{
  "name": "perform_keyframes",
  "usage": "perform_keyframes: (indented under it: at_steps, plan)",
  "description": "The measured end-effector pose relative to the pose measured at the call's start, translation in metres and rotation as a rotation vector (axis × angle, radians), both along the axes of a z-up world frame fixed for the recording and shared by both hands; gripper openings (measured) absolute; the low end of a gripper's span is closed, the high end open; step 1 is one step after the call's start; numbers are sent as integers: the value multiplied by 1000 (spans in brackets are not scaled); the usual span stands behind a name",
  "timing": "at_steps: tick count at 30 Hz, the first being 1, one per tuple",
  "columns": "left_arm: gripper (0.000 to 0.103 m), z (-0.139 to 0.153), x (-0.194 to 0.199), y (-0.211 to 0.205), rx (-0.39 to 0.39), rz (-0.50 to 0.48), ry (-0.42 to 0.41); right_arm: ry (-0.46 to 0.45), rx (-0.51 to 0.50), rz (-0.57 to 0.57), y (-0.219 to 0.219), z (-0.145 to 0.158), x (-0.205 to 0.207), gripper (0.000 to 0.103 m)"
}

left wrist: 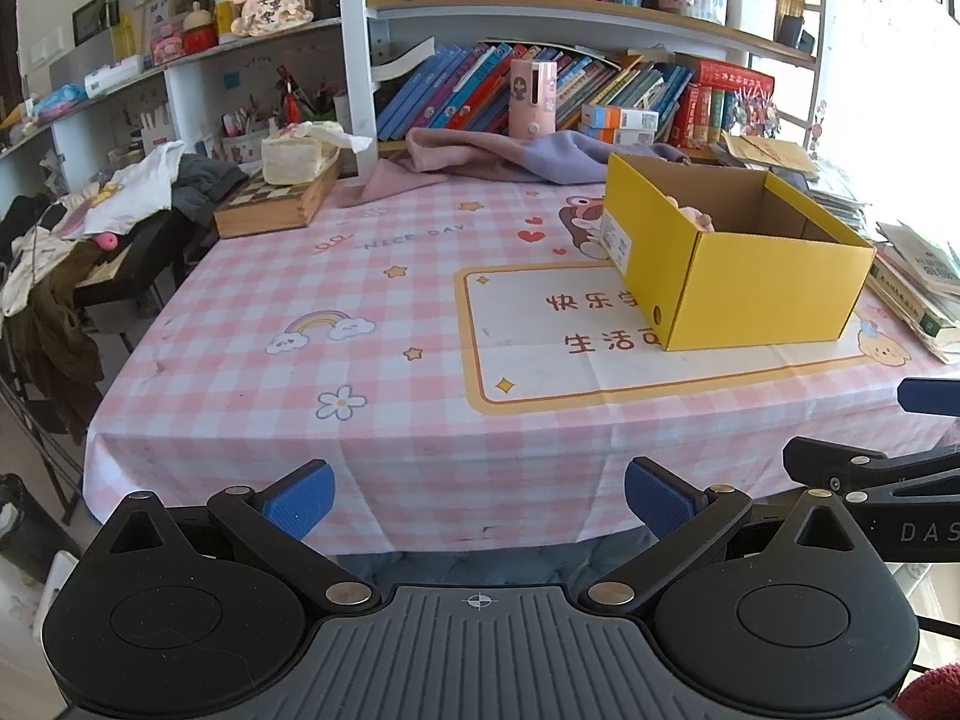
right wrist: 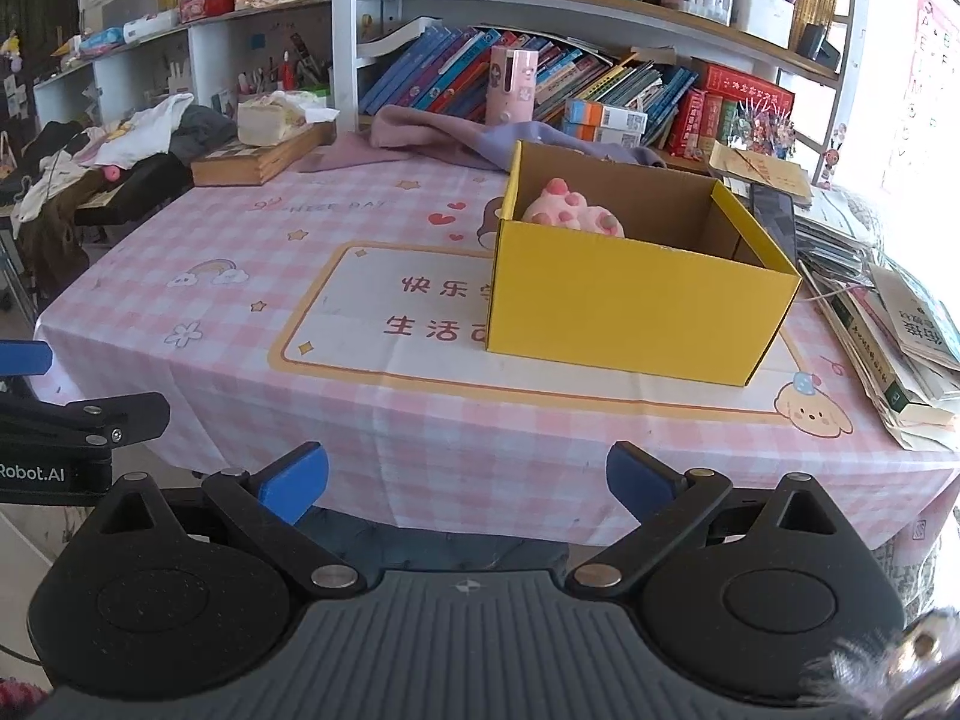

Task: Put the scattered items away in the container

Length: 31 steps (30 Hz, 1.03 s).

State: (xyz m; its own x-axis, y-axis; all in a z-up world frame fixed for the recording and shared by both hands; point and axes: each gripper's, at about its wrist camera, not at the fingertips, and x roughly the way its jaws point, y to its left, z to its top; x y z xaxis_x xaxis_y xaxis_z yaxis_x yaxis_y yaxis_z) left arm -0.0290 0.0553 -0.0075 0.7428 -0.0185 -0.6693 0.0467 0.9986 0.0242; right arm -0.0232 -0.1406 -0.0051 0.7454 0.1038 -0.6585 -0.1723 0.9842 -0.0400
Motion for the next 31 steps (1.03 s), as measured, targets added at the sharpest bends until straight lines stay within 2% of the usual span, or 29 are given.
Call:
perform_keyframes:
  at_steps: [31]
  plan:
    - [103, -4, 4, 1, -19, -5, 21, 21, 7, 7, 1, -5, 6, 101]
